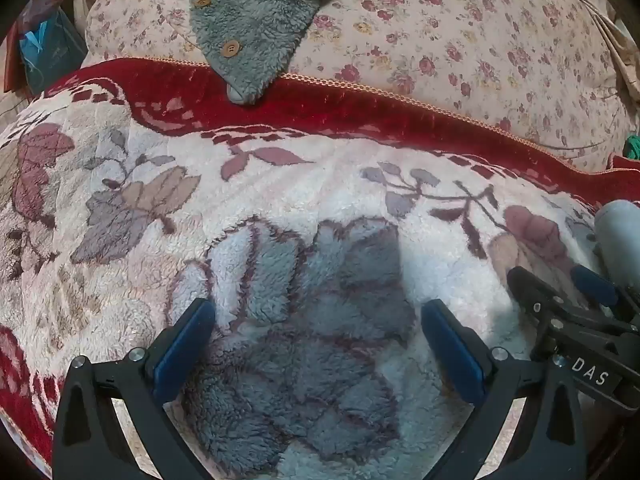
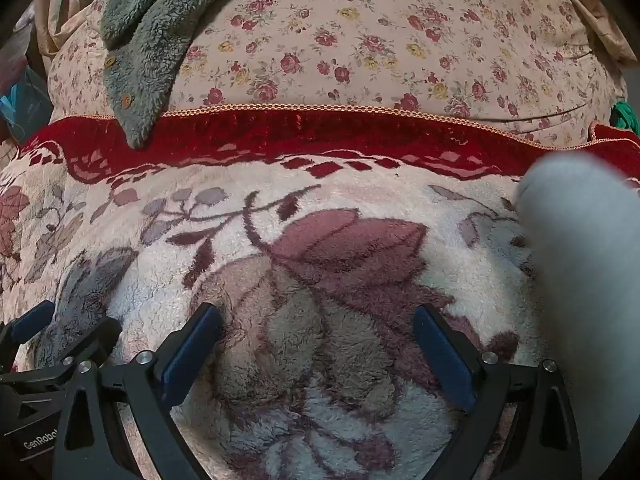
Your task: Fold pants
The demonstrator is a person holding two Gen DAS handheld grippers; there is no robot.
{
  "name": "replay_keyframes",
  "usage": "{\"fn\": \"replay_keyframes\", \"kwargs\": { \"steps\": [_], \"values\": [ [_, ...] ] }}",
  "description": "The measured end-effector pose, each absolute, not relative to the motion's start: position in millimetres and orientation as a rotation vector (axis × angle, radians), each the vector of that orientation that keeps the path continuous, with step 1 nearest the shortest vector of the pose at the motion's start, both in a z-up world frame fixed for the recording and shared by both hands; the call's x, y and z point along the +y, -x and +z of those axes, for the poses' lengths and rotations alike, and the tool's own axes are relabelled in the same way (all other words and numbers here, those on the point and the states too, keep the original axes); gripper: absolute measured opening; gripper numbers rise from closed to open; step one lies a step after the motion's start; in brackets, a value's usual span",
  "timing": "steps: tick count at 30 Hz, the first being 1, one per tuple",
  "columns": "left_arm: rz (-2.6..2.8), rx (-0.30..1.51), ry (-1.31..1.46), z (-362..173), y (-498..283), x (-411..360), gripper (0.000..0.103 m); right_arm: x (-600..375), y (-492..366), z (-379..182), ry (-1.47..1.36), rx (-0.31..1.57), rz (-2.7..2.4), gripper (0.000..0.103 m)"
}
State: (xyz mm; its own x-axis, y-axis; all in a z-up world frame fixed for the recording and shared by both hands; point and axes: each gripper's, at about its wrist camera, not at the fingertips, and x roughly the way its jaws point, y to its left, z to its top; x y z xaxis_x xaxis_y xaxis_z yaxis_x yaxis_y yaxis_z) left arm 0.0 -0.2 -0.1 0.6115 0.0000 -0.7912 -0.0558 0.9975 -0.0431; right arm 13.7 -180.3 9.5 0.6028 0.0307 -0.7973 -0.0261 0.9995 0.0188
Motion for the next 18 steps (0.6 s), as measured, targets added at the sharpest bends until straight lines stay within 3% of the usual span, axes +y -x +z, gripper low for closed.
{"fn": "replay_keyframes", "kwargs": {
  "steps": [18],
  "values": [
    [0.031, 0.912, 0.068, -0.1, 0.0, 0.0, 0.103, -180.5, -13.8, 9.3, -0.009, 0.926, 0.035, 0.099]
  ]
}}
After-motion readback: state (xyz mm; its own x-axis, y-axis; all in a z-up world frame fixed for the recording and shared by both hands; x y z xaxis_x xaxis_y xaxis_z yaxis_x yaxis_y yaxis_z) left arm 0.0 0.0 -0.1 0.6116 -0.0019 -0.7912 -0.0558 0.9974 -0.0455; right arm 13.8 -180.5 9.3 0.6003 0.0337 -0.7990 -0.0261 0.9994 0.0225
